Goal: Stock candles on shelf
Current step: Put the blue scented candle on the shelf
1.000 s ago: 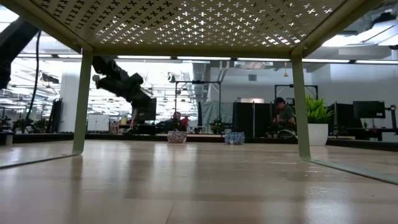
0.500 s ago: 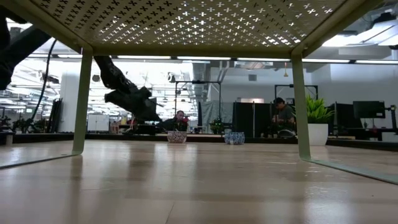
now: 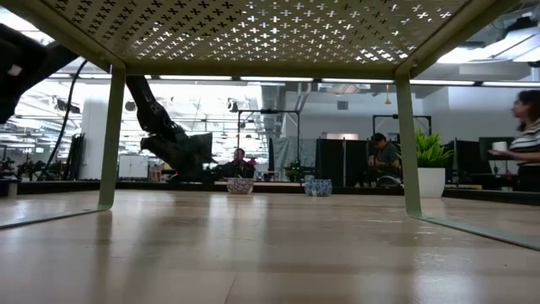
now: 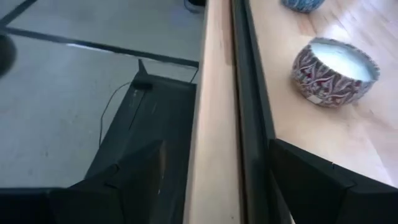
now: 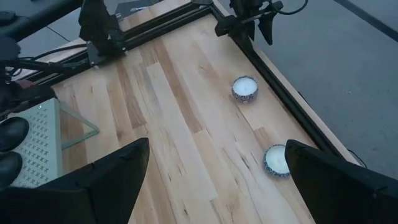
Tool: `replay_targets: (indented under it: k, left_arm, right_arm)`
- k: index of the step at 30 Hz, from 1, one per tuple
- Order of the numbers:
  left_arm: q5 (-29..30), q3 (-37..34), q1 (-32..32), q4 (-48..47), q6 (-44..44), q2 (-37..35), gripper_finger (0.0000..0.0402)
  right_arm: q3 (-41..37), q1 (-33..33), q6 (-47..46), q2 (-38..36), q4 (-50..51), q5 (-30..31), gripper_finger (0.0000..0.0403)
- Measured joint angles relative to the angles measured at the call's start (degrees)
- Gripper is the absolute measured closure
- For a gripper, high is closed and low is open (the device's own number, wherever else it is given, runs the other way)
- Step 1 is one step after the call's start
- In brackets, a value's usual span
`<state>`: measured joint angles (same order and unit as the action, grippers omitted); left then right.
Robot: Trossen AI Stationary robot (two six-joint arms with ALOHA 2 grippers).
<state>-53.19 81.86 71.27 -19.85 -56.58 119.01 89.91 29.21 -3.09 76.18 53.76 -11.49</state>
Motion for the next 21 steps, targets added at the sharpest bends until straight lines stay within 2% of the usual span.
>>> replay_targets:
  k: [9, 16, 21]
  left_arm:
    - [-3.5, 0.0, -1.4, 0.5, -2.9, 1.1, 0.0117]
    - [-16.7, -0.2, -1.2, 1.0, -1.8, 0.5, 0.0117]
    - [-14.7, 0.0, -1.8, 1.7, -3.5, -3.7, 0.0117]
  right_arm:
    - [0.0, 0.0, -1.5, 0.0, -3.9, 1.3, 0.0038]
    - [0.0, 0.0, -3.5, 0.0, -4.7, 1.6, 0.0038]
    - [0.0, 0.0, -4.1, 0.0, -4.7, 2.8, 0.0038]
